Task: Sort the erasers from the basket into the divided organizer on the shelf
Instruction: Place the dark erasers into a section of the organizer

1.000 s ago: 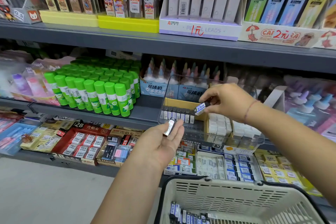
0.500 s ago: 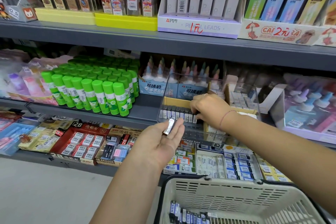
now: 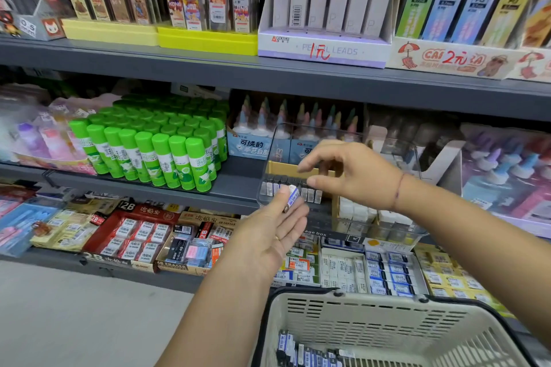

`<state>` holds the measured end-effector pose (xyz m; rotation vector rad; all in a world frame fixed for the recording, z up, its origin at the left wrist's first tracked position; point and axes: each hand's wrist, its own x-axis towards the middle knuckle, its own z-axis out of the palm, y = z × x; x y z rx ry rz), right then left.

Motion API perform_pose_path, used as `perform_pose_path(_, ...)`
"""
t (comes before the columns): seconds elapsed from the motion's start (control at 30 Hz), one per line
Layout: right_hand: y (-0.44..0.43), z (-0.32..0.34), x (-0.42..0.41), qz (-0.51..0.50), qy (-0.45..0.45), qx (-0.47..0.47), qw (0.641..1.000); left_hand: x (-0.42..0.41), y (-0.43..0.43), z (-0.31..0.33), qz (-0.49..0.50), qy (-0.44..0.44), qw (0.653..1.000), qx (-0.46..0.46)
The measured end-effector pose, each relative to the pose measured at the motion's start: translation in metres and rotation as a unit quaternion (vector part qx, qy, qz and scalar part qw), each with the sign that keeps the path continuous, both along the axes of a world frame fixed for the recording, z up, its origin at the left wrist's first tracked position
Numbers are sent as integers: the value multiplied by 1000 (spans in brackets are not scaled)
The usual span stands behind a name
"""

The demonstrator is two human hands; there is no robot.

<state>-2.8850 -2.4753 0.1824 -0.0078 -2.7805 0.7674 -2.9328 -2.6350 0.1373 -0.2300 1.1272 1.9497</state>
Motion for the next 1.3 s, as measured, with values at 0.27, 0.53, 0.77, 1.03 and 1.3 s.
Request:
perform_pose_path(0.27,-6,17,7,-40,-102,-231,967,12,9,2,-43,69,996,27)
perform_pose_path(0.53,10,20,8,-97,-119,-271,950,16,17,3,14,262,958,-114)
perform_pose_path(0.77,29,-12,-18,-161,-159,152,962,-7,19,-15,79,295,902,-304)
perform_pose_path(1.03,23,-37,-34,-150,-152,274,938,-1,21,-10,20,266,927,-263)
perform_pose_path(1.3,15,-29,-34,-155,-177,392,889,-1,15,-10,19,259,935,-242)
